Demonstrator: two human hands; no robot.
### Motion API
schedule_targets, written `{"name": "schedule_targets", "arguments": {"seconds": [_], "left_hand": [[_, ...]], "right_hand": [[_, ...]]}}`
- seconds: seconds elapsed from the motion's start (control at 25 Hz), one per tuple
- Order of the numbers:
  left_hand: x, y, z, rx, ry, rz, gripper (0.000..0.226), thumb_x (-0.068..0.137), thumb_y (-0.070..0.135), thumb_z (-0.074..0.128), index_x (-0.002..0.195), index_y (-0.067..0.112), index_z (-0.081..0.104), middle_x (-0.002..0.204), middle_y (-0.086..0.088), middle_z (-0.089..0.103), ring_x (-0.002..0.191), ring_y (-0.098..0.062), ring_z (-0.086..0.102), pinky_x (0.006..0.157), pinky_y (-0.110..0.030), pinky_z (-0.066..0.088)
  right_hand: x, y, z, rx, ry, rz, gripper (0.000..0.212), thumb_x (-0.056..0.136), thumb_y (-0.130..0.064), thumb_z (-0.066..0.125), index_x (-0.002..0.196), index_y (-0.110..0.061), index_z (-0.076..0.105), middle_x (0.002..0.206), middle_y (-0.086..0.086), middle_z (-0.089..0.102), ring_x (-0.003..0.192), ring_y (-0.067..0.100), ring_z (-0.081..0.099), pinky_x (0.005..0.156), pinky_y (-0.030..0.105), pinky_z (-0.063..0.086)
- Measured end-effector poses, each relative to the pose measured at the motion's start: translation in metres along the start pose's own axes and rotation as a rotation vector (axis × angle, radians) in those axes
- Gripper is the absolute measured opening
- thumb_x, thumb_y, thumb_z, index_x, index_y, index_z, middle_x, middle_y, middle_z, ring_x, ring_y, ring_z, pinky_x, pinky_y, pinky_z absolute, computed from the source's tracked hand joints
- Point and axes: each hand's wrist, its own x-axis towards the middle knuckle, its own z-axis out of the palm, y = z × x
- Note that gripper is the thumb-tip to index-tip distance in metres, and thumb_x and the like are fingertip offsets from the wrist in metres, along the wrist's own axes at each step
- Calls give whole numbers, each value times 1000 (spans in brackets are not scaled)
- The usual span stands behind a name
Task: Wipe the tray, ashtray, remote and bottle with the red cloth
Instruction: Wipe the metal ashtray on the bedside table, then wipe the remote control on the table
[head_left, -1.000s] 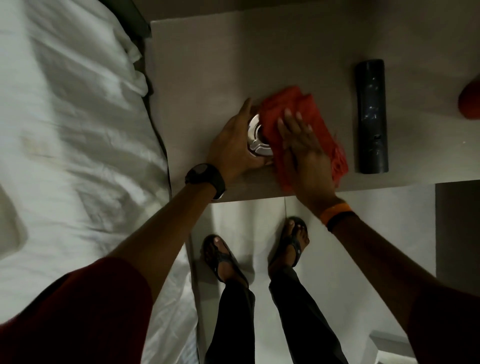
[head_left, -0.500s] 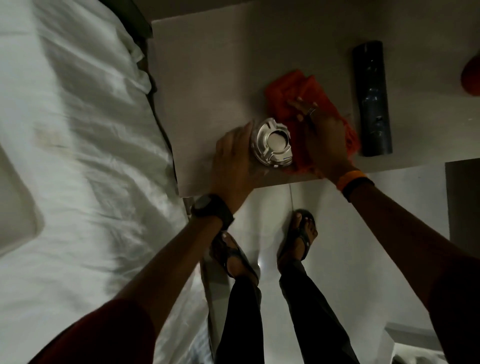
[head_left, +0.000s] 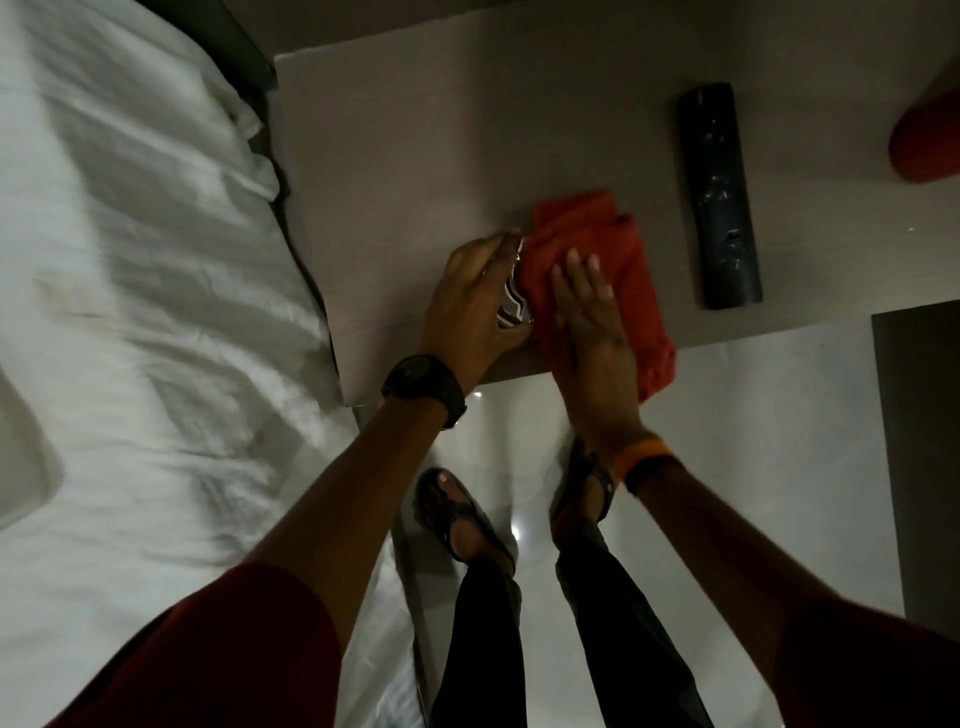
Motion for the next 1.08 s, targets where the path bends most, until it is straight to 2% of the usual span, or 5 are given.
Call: {"name": "schedule_targets", "arguments": {"seconds": [0.4,0.64,0.76,0.92,1.08], "left_hand": [[2,-2,1,3,-23,-8,97,72,37,87,150,9,37,154,-13,41,141,-31,39,114,-32,35],[2,21,-8,-155,-62,-108,110,74,34,87,155,3,21,165,-17,21,155,-36,16,128,-44,17],[-1,52,2,-267,56,-226,114,75,39,85,157,11,12,169,-13,7,157,-33,1,125,-39,12],[19,115,33,-628,197,-331,69,94,36,62,152,15,33,160,-8,36,149,-21,33,122,-37,34],[69,174,61,-1078,22,-612,49,106,35,43,151,17,38,158,-4,42,145,-18,41,123,-40,31]], "right_hand": [[-8,16,-16,-55,26,-29,50,98,-20,44,148,-15,42,158,10,40,149,24,34,125,43,25],[38,-3,-71,182,128,280,23,103,-10,49,119,-4,66,98,17,73,84,30,68,85,49,59],[29,5,-127,432,214,444,25,102,-13,52,124,-11,65,113,7,71,100,17,66,96,35,56],[14,42,-204,671,440,336,28,99,-28,54,122,-18,66,118,-14,72,110,6,68,91,20,58],[40,90,-195,525,-53,316,40,102,-30,51,142,-21,51,156,-4,42,141,11,42,109,28,49]]}}
